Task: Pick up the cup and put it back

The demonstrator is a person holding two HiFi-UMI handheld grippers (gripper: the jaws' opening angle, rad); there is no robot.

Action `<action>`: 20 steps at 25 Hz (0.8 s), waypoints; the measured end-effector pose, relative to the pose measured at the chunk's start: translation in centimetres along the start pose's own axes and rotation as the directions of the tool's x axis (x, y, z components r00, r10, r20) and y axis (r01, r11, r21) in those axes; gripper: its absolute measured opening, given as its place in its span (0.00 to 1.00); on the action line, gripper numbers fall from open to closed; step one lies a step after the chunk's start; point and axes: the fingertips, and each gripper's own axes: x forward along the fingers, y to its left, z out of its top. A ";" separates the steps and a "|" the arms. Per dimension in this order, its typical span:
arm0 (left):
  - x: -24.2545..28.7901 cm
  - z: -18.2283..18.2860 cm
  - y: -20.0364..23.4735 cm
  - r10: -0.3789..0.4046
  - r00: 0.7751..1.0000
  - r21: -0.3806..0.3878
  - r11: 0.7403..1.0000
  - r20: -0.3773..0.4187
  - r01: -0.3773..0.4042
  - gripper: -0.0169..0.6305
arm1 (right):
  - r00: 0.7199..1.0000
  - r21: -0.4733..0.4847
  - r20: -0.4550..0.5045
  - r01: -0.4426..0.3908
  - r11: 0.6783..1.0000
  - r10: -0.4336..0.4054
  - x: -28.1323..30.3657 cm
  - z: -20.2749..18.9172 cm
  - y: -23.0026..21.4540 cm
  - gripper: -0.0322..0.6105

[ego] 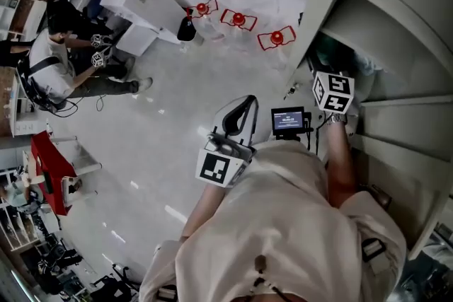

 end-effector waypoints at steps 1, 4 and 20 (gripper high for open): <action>0.1 0.0 0.1 0.002 1.000 0.000 1.000 -0.005 -0.002 0.04 | 1.000 0.003 -0.003 -0.002 1.000 0.002 0.3 0.0 0.0 0.63; 0.1 -0.3 0.1 0.004 1.000 -0.003 1.000 -0.011 -0.004 0.04 | 1.000 0.002 -0.014 -0.009 1.000 0.009 0.9 -0.2 0.1 0.63; -0.8 -0.8 0.2 -0.030 0.999 -0.026 0.999 -0.021 0.029 0.04 | 0.998 0.011 0.067 0.016 1.000 -0.017 -1.3 1.0 0.6 0.63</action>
